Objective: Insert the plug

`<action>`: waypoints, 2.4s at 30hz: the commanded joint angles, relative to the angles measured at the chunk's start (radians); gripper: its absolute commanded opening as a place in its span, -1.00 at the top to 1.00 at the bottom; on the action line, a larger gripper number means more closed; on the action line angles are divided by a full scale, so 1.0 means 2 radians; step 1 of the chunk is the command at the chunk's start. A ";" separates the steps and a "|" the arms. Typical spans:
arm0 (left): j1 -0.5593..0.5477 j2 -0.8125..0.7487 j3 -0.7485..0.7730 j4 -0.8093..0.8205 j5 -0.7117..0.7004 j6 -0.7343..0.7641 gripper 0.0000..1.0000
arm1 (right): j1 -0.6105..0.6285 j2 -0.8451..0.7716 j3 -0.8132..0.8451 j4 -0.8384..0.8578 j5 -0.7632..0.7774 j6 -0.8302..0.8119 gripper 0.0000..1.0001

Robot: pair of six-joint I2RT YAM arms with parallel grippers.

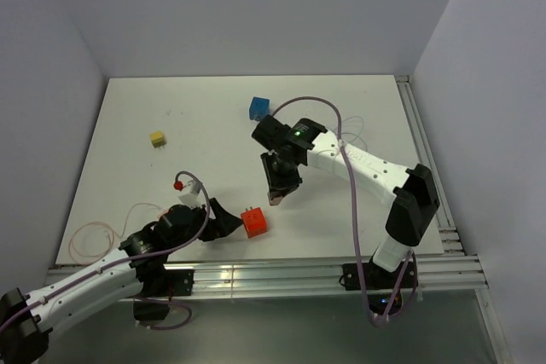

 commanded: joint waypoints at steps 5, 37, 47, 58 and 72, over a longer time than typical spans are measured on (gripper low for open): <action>-0.006 0.041 -0.034 0.114 0.025 -0.077 -0.50 | -0.021 -0.063 -0.037 0.026 -0.005 -0.014 1.00; -0.030 -0.021 -0.002 0.018 -0.051 -0.080 -0.20 | 0.050 0.051 0.064 -0.029 0.027 -0.114 1.00; -0.030 0.044 -0.038 0.107 -0.029 -0.089 -0.11 | 0.059 0.080 0.089 -0.045 0.000 -0.110 1.00; -0.030 0.070 -0.038 0.130 -0.021 -0.079 -0.12 | 0.065 0.108 0.100 -0.039 0.000 -0.106 1.00; -0.030 0.103 -0.038 0.162 -0.011 -0.077 -0.12 | 0.071 0.123 0.118 -0.042 0.015 -0.104 1.00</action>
